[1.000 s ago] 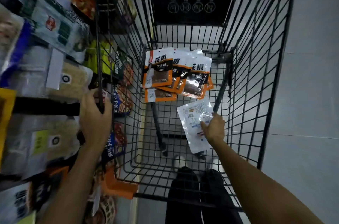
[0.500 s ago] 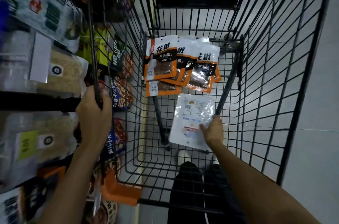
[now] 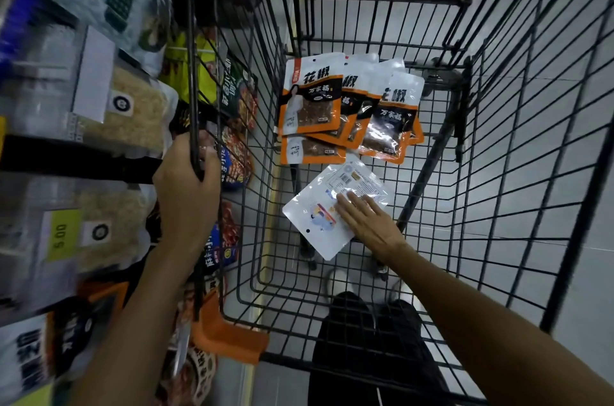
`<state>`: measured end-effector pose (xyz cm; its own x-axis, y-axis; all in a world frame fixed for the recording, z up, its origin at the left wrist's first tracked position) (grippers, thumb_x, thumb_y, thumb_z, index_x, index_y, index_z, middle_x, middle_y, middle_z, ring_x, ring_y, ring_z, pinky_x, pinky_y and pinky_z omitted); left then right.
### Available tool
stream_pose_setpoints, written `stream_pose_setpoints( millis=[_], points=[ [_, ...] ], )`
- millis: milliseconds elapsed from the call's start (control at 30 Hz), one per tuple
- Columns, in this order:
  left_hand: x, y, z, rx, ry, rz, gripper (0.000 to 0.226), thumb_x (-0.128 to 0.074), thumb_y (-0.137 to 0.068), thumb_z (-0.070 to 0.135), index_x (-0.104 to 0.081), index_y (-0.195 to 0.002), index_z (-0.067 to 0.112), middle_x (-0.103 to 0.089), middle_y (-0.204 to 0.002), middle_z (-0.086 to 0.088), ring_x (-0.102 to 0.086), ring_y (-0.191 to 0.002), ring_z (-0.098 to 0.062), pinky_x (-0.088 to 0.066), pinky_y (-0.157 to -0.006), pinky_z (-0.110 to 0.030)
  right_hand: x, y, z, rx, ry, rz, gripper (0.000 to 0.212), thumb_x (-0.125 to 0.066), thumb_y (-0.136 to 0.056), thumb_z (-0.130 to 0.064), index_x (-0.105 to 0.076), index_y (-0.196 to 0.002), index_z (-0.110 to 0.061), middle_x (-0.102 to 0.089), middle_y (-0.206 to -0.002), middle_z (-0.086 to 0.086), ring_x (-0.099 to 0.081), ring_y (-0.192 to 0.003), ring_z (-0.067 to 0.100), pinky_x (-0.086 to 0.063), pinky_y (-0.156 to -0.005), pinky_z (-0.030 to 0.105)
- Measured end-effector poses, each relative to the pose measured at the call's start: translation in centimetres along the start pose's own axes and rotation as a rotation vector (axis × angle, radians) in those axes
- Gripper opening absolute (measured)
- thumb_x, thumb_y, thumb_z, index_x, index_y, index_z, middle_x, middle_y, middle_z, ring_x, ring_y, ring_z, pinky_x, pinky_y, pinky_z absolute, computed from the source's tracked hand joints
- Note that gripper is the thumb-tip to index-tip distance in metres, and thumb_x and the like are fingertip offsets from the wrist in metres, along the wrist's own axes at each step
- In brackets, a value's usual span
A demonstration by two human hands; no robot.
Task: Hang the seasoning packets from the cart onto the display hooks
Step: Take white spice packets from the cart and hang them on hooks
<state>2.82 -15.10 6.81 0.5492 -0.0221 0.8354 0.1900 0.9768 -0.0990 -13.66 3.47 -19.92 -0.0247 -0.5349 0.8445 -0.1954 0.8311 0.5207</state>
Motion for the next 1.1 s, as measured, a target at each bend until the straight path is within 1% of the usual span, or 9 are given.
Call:
stream_pose_setpoints(
  millis=[233, 300, 367, 467, 567, 667, 800, 1000, 1100],
  points=[
    [-0.1, 0.1, 0.0, -0.003, 0.019, 0.010, 0.017, -0.050, -0.097, 0.012, -0.059, -0.106, 0.001, -0.057, -0.085, -0.002, -0.051, -0.076, -0.013, -0.031, -0.064, -0.010, -0.9, 1.3, -1.4, 0.042, 0.110, -0.012, 0.078, -0.052, -0.094, -0.005, 0.002, -0.150, 0.003, -0.001, -0.158, 0.027, -0.001, -0.147, 0.041, 0.009, -0.112, 0.047],
    [-0.1, 0.1, 0.0, -0.001, 0.015, 0.007, 0.018, -0.050, -0.097, 0.012, -0.060, -0.107, 0.001, -0.057, -0.085, -0.002, -0.051, -0.076, -0.014, -0.031, -0.063, -0.009, 0.9, 2.1, -1.9, 0.047, 0.148, 0.098, 0.075, -0.072, -0.082, -0.010, -0.034, -0.143, 0.006, -0.038, -0.147, 0.029, -0.036, -0.138, 0.040, -0.019, -0.114, 0.048],
    [-0.1, 0.1, 0.2, -0.011, 0.016, 0.006, 0.018, -0.050, -0.097, 0.012, -0.060, -0.107, 0.001, -0.057, -0.085, -0.001, -0.051, -0.076, -0.013, -0.031, -0.063, -0.008, 3.2, 2.7, -2.5, 0.086, 0.107, 0.211, 0.072, -0.093, -0.051, -0.016, -0.067, -0.116, 0.002, -0.067, -0.117, 0.021, -0.065, -0.110, 0.033, -0.051, -0.094, 0.044],
    [0.0, 0.0, 0.2, -0.017, 0.021, -0.002, 0.016, -0.050, -0.097, 0.010, -0.059, -0.104, 0.000, -0.056, -0.084, -0.002, -0.051, -0.076, -0.014, -0.030, -0.063, -0.012, 6.3, 3.4, -1.9, 0.038, -0.016, 0.397, 0.064, -0.095, -0.045, -0.014, -0.073, -0.103, -0.002, -0.073, -0.105, 0.015, -0.070, -0.097, 0.029, -0.058, -0.081, 0.043],
    [-0.1, 0.0, 0.2, -0.006, 0.020, -0.008, 0.014, -0.050, -0.097, 0.010, -0.058, -0.103, 0.000, -0.055, -0.083, -0.003, -0.051, -0.074, -0.015, -0.030, -0.061, -0.015, 9.7, 4.2, 0.0, -0.097, -0.239, 0.538, 0.052, -0.089, -0.055, -0.001, -0.071, -0.104, -0.005, -0.073, -0.104, 0.013, -0.070, -0.095, 0.029, -0.057, -0.082, 0.044],
    [0.0, 0.1, 0.3, 0.009, 0.036, -0.019, 0.015, -0.051, -0.097, 0.012, -0.059, -0.105, 0.001, -0.056, -0.084, -0.002, -0.052, -0.075, -0.015, -0.030, -0.061, -0.014, 12.9, 5.5, 3.2, -0.309, -0.578, 0.660, 0.037, -0.070, -0.074, 0.013, -0.067, -0.106, -0.006, -0.072, -0.092, 0.012, -0.068, -0.080, 0.029, -0.057, -0.069, 0.043],
    [0.1, 0.1, 0.4, 0.015, 0.045, -0.046, 0.017, -0.051, -0.097, 0.012, -0.060, -0.107, 0.001, -0.056, -0.083, -0.003, -0.051, -0.075, -0.016, -0.030, -0.062, -0.016, 11.7, 8.0, 8.2, -0.721, -1.272, 0.654, 0.024, -0.045, -0.099, -0.007, -0.063, -0.115, -0.004, -0.069, -0.106, 0.013, -0.065, -0.097, 0.027, -0.055, -0.084, 0.046],
    [0.4, 0.4, 0.5, 0.053, 0.034, -0.127, 0.023, -0.050, -0.099, 0.016, -0.061, -0.111, -0.001, -0.060, -0.081, -0.010, -0.054, -0.072, -0.021, -0.035, -0.062, -0.024, 11.2, 11.6, 7.3, -0.831, -1.970, 0.501, 0.022, -0.042, -0.101, -0.009, -0.062, -0.104, -0.004, -0.069, -0.097, 0.015, -0.067, -0.093, 0.031, -0.057, -0.079, 0.044],
    [2.8, 0.6, 2.2, 0.009, -0.083, -0.040, 0.028, -0.051, -0.097, 0.013, -0.056, -0.120, -0.002, -0.062, -0.107, -0.019, -0.058, -0.098, -0.030, -0.041, -0.080, -0.028, 12.6, 12.9, 6.6, -0.799, -2.092, 0.486, 0.021, -0.042, -0.101, -0.009, -0.061, -0.103, -0.002, -0.069, -0.096, 0.018, -0.068, -0.087, 0.030, -0.055, -0.082, 0.047]
  ],
)
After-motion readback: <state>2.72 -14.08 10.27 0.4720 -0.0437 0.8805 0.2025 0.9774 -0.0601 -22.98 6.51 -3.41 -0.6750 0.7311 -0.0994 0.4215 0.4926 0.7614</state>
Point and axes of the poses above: each hand's wrist, its own y-axis away from the middle knuckle, its own x-axis out of the back of the hand, z = x × y, the point moved 10 cm from there along -y, towards the middle knuckle
